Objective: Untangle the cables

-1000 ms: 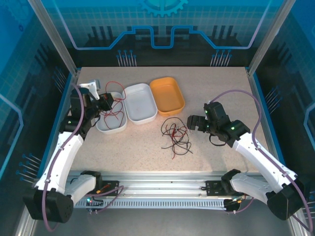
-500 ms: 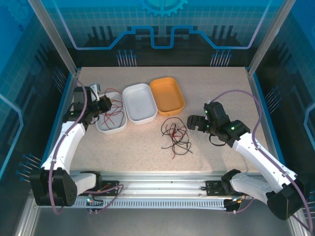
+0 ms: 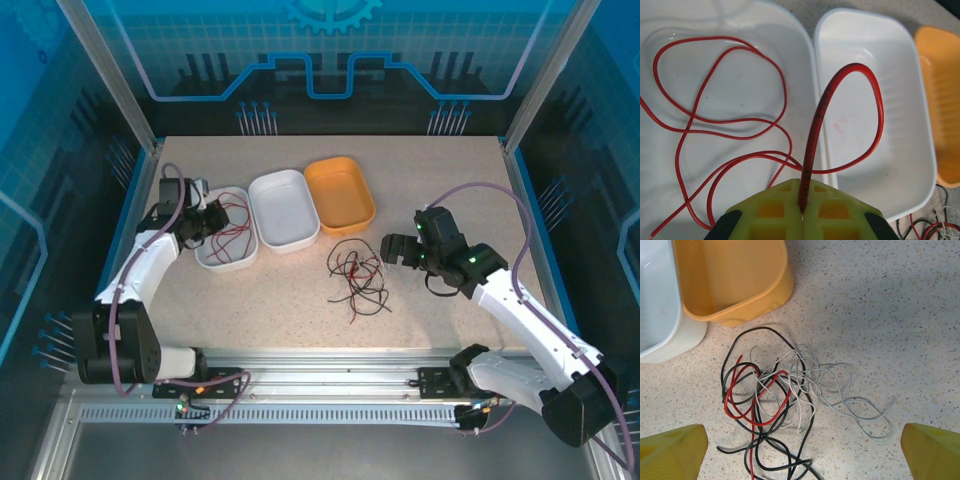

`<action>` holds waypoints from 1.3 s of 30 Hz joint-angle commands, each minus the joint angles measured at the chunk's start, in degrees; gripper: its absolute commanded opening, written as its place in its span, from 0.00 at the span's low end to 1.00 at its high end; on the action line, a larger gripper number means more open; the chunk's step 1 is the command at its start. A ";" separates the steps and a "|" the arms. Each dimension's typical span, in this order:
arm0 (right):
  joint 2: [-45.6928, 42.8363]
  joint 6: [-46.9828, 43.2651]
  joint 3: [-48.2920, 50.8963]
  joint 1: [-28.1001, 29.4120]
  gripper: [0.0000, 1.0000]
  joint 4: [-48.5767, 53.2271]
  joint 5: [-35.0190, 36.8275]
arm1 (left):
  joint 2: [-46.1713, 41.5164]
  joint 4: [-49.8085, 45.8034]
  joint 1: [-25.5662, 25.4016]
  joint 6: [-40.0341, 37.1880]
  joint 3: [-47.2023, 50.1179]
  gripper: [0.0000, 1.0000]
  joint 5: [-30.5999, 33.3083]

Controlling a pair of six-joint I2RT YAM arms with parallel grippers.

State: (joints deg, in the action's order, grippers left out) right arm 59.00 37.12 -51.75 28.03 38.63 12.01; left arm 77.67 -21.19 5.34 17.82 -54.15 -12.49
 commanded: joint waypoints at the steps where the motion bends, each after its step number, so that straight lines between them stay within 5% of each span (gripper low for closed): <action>1: 0.32 0.93 0.16 -0.78 1.00 1.27 0.94 | 2.10 -1.10 1.31 -1.38 -1.40 0.00 -1.59; 12: 0.59 0.49 0.03 -0.79 1.00 0.73 -0.15 | 10.58 -4.28 2.03 -3.46 -6.44 0.00 4.05; 28: 2.47 -0.82 -1.77 -0.79 1.00 0.14 -1.72 | 14.66 -8.21 2.30 -4.53 -12.16 0.56 10.07; 39: 3.73 -1.00 -1.78 -0.70 1.00 -1.19 -2.77 | 7.88 -9.84 2.30 -4.73 -11.69 0.70 12.62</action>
State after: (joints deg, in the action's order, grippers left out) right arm 62.39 36.82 -51.86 28.03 37.98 10.02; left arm 88.01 -29.58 7.07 13.39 -64.58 -0.82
